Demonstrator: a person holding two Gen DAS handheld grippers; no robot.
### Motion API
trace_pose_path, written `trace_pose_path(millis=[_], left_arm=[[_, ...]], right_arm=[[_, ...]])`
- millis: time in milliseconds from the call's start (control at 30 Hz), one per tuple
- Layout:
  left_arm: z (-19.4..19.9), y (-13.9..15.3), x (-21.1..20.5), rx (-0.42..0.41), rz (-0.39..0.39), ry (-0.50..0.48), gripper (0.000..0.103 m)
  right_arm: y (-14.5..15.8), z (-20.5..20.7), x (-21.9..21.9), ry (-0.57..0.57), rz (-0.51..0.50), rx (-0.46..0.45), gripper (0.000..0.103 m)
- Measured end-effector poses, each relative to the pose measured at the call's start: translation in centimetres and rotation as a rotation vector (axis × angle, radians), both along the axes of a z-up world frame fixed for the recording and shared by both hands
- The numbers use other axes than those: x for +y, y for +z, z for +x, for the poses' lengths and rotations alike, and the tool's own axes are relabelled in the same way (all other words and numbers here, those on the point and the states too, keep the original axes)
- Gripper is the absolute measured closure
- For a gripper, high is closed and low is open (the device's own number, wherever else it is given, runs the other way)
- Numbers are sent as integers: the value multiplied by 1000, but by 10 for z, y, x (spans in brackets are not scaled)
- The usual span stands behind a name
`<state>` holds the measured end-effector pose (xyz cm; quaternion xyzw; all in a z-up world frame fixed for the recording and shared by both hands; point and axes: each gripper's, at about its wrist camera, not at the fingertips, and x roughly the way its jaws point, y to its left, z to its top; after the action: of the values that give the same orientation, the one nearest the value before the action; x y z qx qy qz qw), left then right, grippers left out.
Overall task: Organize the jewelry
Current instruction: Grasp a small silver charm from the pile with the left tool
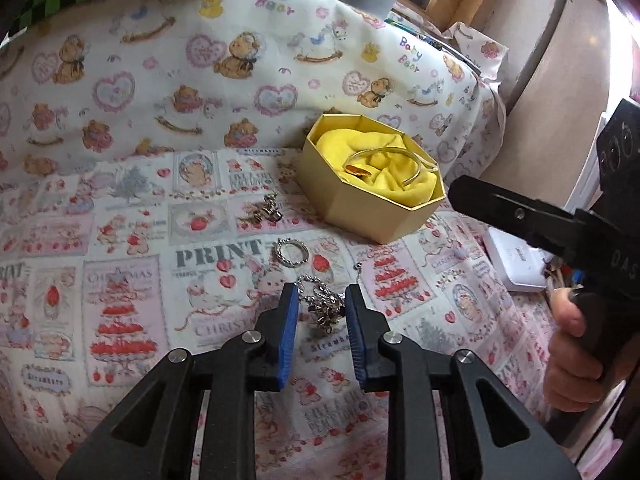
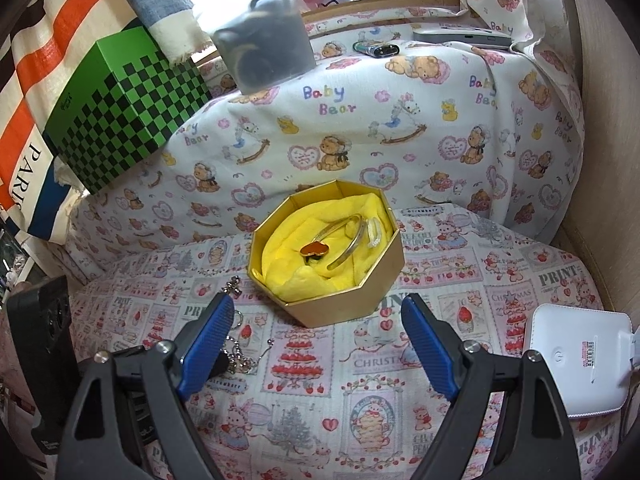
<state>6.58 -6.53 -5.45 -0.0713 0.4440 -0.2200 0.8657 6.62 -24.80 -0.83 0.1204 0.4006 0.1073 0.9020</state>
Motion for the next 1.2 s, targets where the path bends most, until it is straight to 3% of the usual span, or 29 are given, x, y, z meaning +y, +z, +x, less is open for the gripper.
trace_pose_path(millis=[300,433,500,733,800,867,967,1100,1200], left_arm=[[2,-4,7,59,-82,-13,78],[1,-5,3,47,-39,-16,79],[0,-4,0,31,4,7,90],[-4,7,21,12,-15,90,90],[-9,14,29,1,18,126,90],[-16,21,38,-26,75,180,90],[-29,38,59,-87,46,243,90],[-45,68,77,-210,62,331,90],[-51,79,85,-250,79,375,90]], right_arm=[[-1,1,0,1,-3,6,19],[1,0,1,3,-7,-1,19],[1,0,1,2,-11,-4,19],[1,0,0,10,-9,-3,19],[1,0,1,19,-2,-3,19],[1,-1,3,38,10,0,19],[2,-5,12,90,12,0,22],[3,-13,30,169,-9,-9,35],[-2,-17,45,223,-44,-9,43]])
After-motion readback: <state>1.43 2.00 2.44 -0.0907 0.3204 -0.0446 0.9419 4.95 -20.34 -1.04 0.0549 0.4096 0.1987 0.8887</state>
